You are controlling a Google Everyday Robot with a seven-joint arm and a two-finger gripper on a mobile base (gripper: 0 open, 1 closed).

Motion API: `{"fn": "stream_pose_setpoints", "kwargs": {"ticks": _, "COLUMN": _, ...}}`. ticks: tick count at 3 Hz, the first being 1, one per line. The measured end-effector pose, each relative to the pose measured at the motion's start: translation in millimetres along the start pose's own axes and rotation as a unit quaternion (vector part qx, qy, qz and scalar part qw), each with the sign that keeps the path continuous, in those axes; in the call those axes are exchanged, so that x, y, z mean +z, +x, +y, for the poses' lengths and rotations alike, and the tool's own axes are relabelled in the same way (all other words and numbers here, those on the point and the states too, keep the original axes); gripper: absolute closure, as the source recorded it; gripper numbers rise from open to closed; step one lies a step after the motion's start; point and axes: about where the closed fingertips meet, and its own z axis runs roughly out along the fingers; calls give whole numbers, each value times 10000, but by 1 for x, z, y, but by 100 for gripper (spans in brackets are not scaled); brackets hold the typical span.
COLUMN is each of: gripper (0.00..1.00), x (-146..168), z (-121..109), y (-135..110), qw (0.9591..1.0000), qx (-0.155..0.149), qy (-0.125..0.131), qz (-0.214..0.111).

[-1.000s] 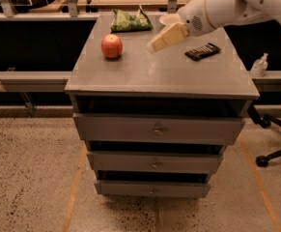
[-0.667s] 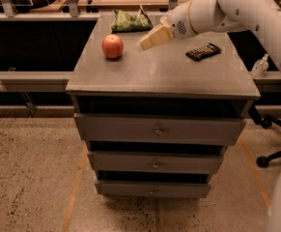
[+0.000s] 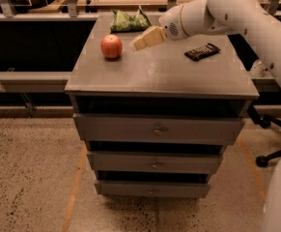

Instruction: Move apple near rxbar chocolate

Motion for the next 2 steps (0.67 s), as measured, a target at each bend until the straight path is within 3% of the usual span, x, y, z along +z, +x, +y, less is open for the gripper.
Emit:
{"fn": "stream_pose_setpoints", "kwargs": {"ticks": 1, "gripper": 0, "x": 37, "z": 1, "y": -11, "qw": 9997, "qx": 129, "qy": -117, "qz": -187}}
{"fn": "stream_pose_setpoints", "kwargs": {"ticks": 2, "gripper": 0, "x": 87, "z": -2, "y": -20, "qw": 9979, "qx": 293, "qy": -428, "qz": -385}}
